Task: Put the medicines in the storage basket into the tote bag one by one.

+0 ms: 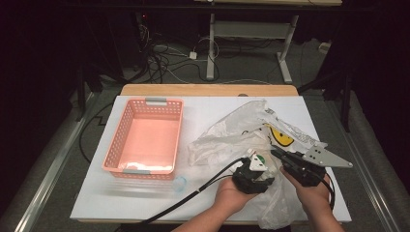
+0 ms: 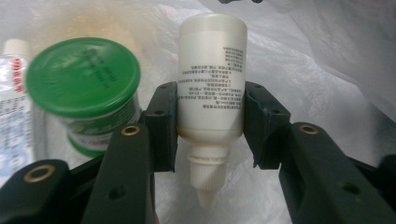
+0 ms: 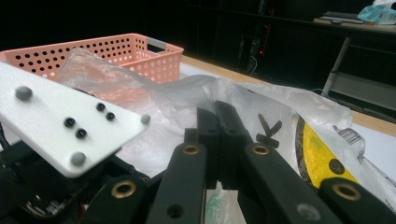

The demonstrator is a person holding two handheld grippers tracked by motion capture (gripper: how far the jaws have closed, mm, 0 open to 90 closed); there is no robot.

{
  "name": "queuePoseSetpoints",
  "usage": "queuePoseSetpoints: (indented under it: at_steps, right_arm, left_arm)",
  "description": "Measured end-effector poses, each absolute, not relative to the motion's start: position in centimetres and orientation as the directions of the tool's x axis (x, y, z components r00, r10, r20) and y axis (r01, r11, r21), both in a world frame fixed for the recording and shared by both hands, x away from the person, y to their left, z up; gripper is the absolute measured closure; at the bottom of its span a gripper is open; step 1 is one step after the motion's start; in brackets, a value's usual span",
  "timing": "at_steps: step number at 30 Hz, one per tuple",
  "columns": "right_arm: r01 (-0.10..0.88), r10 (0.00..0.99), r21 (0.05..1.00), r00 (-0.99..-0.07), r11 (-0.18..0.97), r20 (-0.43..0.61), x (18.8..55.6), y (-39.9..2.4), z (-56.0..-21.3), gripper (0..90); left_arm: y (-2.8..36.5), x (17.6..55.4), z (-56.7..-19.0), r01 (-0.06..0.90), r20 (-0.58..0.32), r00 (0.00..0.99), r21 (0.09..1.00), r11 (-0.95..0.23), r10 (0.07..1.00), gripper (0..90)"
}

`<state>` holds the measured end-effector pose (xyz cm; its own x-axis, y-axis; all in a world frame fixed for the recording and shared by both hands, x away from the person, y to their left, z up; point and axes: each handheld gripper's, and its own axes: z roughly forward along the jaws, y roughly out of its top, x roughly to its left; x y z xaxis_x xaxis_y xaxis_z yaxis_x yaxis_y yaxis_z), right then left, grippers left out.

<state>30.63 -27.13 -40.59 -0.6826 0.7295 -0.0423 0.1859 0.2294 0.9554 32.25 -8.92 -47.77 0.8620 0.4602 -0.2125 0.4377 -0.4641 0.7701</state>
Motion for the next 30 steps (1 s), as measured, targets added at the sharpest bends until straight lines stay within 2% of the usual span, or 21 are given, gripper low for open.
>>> queuePoseSetpoints:
  at_steps: [11, 17, 23, 28, 30]
  right_arm:
    - [0.196, 0.728, 0.952, -0.685, 0.236, -0.039, 30.7, -26.9, -40.8, 90.0]
    - [0.194, 0.727, 0.951, -0.685, 0.239, -0.042, 30.7, -26.9, -40.9, 90.0]
    - [0.197, 0.735, 0.953, -0.677, 0.23, -0.037, 30.6, -27.4, -40.8, 90.0]
    - [0.199, 0.743, 0.954, -0.669, 0.225, -0.036, 30.8, -27.6, -40.7, 90.0]
    - [0.206, 0.747, 0.953, -0.664, 0.224, -0.032, 30.9, -27.5, -40.7, 90.0]
  left_arm:
    - [-9.4, 32.5, -48.3, 0.446, -0.212, 0.858, 0.759, -0.475, 0.467, 57.1]
    - [-8.8, 32.2, -47.7, 0.431, -0.195, 0.868, 0.753, -0.498, 0.456, 43.3]
    - [-3.6, 30.8, -47.2, 0.431, -0.178, 0.859, 0.758, -0.49, 0.48, 36.9]
    - [0.8, 29.1, -48.3, 0.439, -0.129, 0.849, 0.711, -0.549, 0.512, 33.8]
    - [1.2, 28.9, -48.8, 0.445, -0.131, 0.855, 0.683, -0.58, 0.502, 30.9]
